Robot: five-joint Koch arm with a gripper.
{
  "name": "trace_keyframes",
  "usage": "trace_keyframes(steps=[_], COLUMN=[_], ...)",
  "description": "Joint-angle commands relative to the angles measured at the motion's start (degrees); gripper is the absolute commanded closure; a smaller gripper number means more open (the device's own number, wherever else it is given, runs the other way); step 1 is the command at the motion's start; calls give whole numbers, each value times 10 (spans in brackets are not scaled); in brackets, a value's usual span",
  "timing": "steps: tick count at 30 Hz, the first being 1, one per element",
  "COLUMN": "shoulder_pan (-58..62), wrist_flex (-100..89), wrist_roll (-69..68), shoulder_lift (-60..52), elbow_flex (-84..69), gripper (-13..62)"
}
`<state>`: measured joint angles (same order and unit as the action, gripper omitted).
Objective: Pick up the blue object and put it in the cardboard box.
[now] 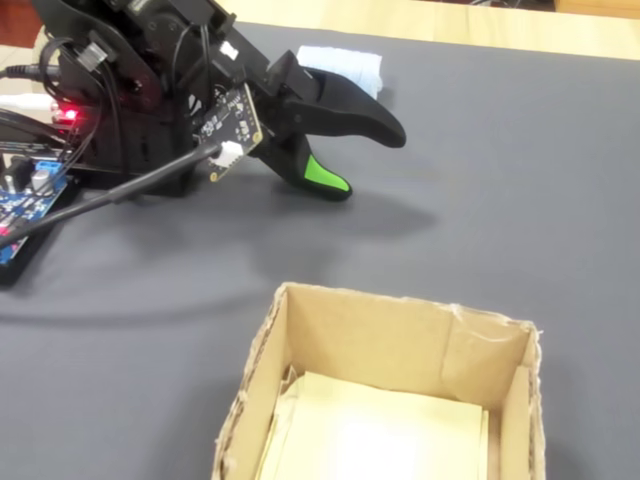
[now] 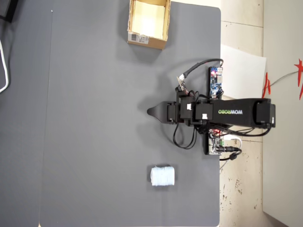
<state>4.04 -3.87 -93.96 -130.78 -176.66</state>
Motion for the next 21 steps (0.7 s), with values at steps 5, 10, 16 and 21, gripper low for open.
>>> trace_keyframes(steps=[5,10,16,21], shoulder_pan=[9,8,13,13], wrist_flex=[46,46,48,48], wrist_roll=[-7,-8,-5,-8], shoulder_lift=[-46,-46,-46,-47], elbow_flex=[-20,-20,-20,-20], gripper=[155,154,154,154])
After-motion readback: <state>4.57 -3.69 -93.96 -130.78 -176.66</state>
